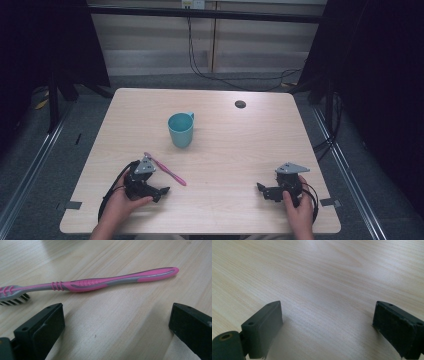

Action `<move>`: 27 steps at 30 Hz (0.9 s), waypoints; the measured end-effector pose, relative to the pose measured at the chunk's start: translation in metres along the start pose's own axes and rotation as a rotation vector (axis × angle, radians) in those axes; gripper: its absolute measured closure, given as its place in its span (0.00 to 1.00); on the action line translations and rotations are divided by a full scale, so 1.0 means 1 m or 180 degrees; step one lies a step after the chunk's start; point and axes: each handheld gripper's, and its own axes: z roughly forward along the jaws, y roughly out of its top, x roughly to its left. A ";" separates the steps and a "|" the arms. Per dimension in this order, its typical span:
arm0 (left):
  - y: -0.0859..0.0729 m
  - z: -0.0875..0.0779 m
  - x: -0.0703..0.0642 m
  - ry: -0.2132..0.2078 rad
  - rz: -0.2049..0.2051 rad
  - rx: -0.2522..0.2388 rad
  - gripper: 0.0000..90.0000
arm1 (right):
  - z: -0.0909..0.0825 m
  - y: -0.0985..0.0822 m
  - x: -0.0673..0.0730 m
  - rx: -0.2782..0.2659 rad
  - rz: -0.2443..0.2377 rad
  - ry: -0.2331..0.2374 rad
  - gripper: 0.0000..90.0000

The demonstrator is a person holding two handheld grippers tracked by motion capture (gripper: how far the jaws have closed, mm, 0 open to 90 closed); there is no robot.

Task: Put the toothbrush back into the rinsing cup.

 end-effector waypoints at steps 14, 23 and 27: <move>0.020 -0.004 0.000 0.0129 -0.0321 0.0402 0.23 | 0.002 0.002 -0.002 0.0004 -0.0003 0.0023 0.09; 0.037 -0.008 0.013 0.0144 -0.0763 0.0544 0.26 | 0.002 0.002 -0.002 0.0005 -0.0002 0.0024 0.09; 0.043 -0.011 0.019 0.0128 -0.0905 0.0554 0.26 | 0.002 0.002 -0.002 0.0005 -0.0001 0.0024 0.09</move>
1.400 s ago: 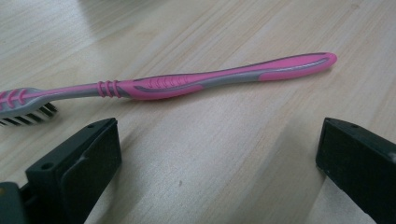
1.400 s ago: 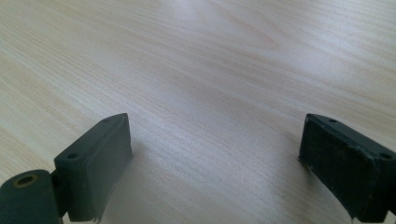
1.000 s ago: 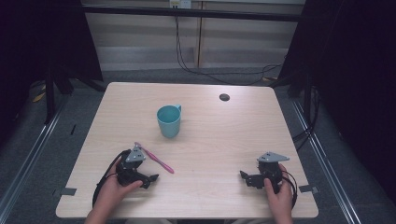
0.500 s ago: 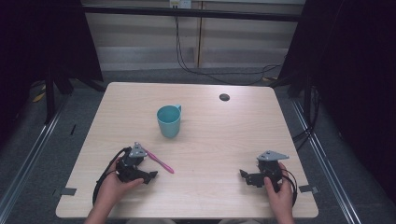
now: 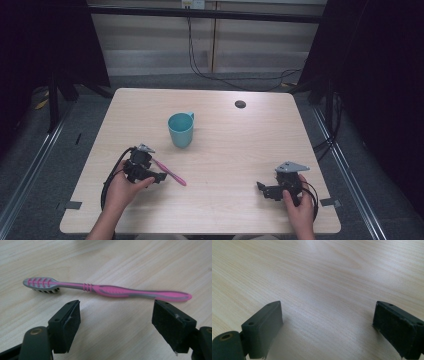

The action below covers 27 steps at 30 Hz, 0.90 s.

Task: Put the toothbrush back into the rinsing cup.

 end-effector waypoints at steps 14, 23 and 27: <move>0.024 -0.001 0.003 0.0174 -0.0387 0.0231 0.29 | 0.000 0.000 0.000 -0.0001 -0.0004 0.0001 0.09; 0.032 0.006 0.005 0.0259 -0.0571 0.0310 0.29 | 0.000 0.000 0.000 -0.0006 -0.0016 0.0004 0.09; 0.033 0.008 0.005 0.0288 -0.0589 0.0279 0.30 | 0.001 0.000 0.000 -0.0005 -0.0015 0.0005 0.09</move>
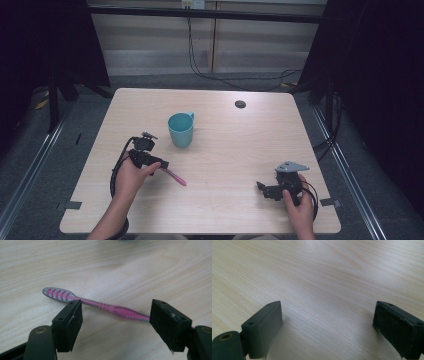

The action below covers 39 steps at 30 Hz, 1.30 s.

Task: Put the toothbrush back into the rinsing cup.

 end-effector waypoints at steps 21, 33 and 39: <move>0.007 0.013 -0.009 0.0136 -0.0177 -0.0034 0.34 | 0.000 0.000 0.000 0.0001 -0.0002 -0.0007 0.09; 0.008 0.021 -0.010 0.0113 -0.0275 -0.0030 0.36 | 0.000 0.000 0.000 0.0000 -0.0005 -0.0006 0.09; 0.010 0.021 -0.009 0.0060 -0.0360 -0.0058 0.34 | 0.000 0.000 0.000 -0.0001 -0.0008 -0.0005 0.09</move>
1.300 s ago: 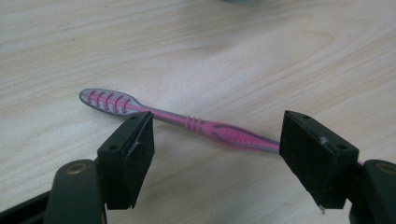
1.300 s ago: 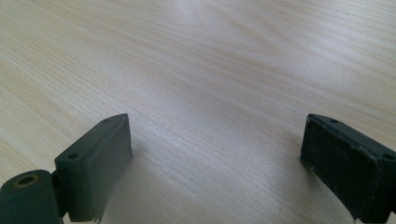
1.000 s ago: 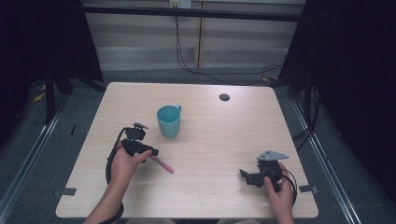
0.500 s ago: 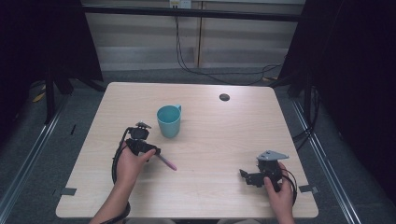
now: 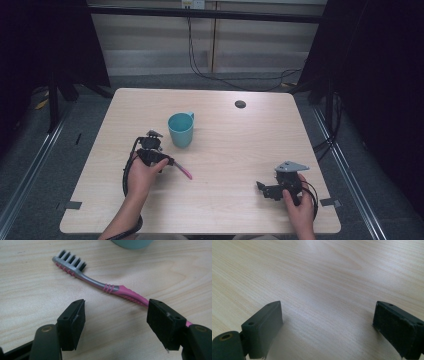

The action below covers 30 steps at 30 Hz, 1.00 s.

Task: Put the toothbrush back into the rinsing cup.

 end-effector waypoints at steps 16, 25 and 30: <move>0.012 0.004 -0.008 0.0159 -0.0159 -0.0060 0.31 | 0.000 0.000 0.000 0.0004 0.0001 0.0006 0.09; 0.014 0.013 -0.012 0.0257 -0.0110 -0.0031 0.35 | 0.000 0.000 0.000 0.0002 -0.0001 0.0010 0.09; 0.014 0.014 -0.016 0.0321 -0.0016 -0.0046 0.39 | 0.000 0.000 0.000 0.0001 -0.0007 0.0011 0.09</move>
